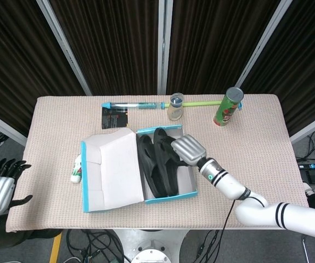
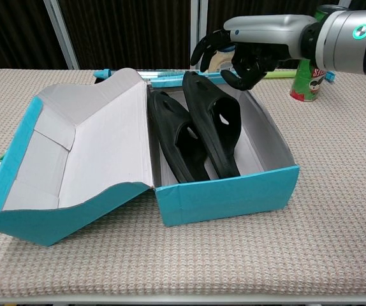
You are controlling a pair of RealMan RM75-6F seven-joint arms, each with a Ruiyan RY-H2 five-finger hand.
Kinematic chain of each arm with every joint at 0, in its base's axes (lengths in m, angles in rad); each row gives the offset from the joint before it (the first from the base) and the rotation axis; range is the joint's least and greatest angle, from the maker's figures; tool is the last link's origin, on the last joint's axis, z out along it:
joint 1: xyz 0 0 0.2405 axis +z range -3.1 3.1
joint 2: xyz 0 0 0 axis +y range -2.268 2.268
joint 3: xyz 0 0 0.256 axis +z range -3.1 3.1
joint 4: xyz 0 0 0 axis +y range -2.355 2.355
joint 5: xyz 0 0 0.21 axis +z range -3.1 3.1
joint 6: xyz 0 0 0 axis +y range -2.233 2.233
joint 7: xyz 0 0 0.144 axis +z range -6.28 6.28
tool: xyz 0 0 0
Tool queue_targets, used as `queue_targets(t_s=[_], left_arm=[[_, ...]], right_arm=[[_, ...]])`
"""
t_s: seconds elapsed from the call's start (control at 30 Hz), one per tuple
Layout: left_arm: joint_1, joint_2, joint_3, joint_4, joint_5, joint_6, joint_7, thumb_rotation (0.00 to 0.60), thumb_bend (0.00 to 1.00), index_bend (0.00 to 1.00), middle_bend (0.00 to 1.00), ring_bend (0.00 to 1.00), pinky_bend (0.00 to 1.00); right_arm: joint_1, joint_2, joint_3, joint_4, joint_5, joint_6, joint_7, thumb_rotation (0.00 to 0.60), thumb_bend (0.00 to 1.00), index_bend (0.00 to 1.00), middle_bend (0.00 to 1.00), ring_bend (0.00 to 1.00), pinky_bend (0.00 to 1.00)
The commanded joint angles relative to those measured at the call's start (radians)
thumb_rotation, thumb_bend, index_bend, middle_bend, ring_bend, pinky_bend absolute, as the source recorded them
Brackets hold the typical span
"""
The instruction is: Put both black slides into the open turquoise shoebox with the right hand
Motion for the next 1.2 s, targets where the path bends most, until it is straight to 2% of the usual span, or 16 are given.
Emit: queue_targets(t_s=[0.03,0.43,0.73,1.0,1.2], left_arm=[[0.000,-0.001,0.000,0.002,0.000,-0.001,-0.003,0.600,0.00,0.22,0.14,0.08,0.06],[-0.002,-0.004,0.000,0.008,-0.003,-0.007,-0.010,0.600,0.00,0.22,0.14,0.08,0.06],[-0.003,-0.008,0.000,0.013,-0.004,-0.009,-0.013,0.600,0.00,0.22,0.14,0.08,0.06],[-0.003,-0.009,0.000,0.015,-0.003,-0.008,-0.015,0.600,0.00,0.22,0.14,0.08,0.06],[-0.004,-0.007,0.000,0.010,0.001,-0.007,-0.010,0.600,0.00,0.22,0.14,0.08,0.06]], right_arm=[[0.028,-0.034,-0.010,0.021,0.071,0.000,-0.065,0.600,0.58,0.21,0.22,0.70,0.91],[0.082,-0.046,-0.059,0.046,0.218,-0.054,-0.168,0.600,0.58,0.21,0.23,0.70,0.91],[0.104,-0.065,-0.114,0.056,0.278,-0.033,-0.251,0.600,0.57,0.21,0.23,0.70,0.91],[0.047,-0.014,-0.084,-0.027,0.123,0.045,-0.150,0.600,0.55,0.21,0.23,0.70,0.91],[0.009,0.014,-0.094,-0.075,0.000,0.061,-0.069,0.600,0.55,0.21,0.24,0.70,0.91]])
